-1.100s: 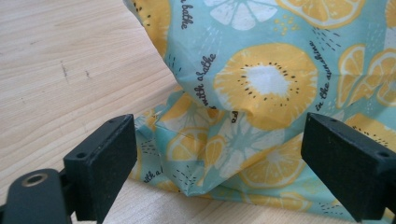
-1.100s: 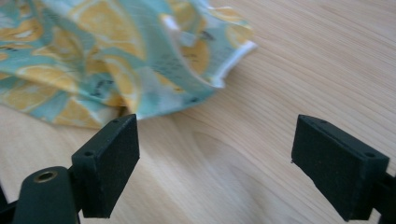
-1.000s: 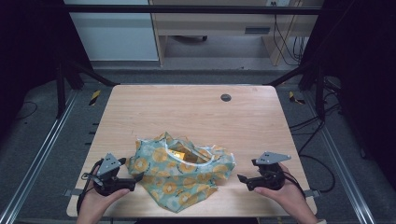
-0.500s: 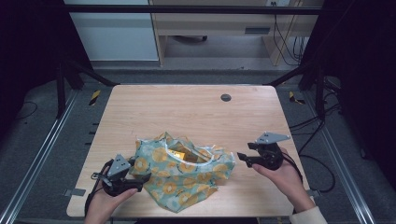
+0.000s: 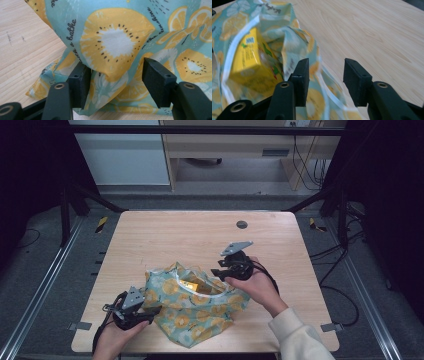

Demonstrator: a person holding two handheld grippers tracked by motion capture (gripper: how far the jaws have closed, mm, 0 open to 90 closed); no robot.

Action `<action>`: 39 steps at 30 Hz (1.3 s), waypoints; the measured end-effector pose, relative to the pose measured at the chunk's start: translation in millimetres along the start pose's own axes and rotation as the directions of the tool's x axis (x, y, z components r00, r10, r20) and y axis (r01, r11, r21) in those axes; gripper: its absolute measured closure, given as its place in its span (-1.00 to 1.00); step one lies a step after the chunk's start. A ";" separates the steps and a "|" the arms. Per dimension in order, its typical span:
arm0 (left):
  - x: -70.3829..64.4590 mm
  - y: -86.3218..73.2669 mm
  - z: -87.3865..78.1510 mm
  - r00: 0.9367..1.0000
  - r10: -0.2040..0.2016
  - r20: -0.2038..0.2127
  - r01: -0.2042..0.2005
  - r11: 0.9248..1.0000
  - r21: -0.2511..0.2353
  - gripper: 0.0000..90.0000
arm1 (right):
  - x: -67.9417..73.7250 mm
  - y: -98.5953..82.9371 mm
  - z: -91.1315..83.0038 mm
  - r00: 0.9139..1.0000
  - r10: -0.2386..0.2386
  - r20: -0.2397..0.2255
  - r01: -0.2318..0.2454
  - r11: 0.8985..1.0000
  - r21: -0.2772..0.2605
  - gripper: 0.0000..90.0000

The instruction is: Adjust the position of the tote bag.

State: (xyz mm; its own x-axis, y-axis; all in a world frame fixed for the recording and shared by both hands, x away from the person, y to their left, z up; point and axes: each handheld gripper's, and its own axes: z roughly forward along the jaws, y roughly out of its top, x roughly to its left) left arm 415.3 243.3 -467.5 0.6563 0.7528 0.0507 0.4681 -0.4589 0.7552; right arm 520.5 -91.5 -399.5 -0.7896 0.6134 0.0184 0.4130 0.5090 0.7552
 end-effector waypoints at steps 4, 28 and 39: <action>-0.8 0.0 -0.8 1.000 0.007 0.001 -0.007 1.000 -0.006 -0.03 | 7.4 9.3 16.1 1.000 0.002 -0.028 -0.002 1.000 0.011 0.33; -0.8 -2.8 0.3 0.997 0.081 -0.012 -0.080 0.995 0.053 0.61 | 17.6 13.2 9.0 0.998 0.010 -0.056 -0.012 0.999 -0.033 1.00; 5.4 -3.8 -5.4 0.998 -0.023 -0.058 0.023 1.000 0.011 -0.32 | 47.6 1.7 -19.1 0.991 -0.046 -0.125 0.032 0.994 -0.109 1.00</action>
State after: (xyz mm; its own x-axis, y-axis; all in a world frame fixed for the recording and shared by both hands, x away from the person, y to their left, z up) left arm 413.9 251.7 -466.6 0.6101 0.7891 0.0713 0.4896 -0.4463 0.7491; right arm 474.9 -72.9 -384.8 -0.8582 0.5091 0.0657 0.3355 0.4594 0.8224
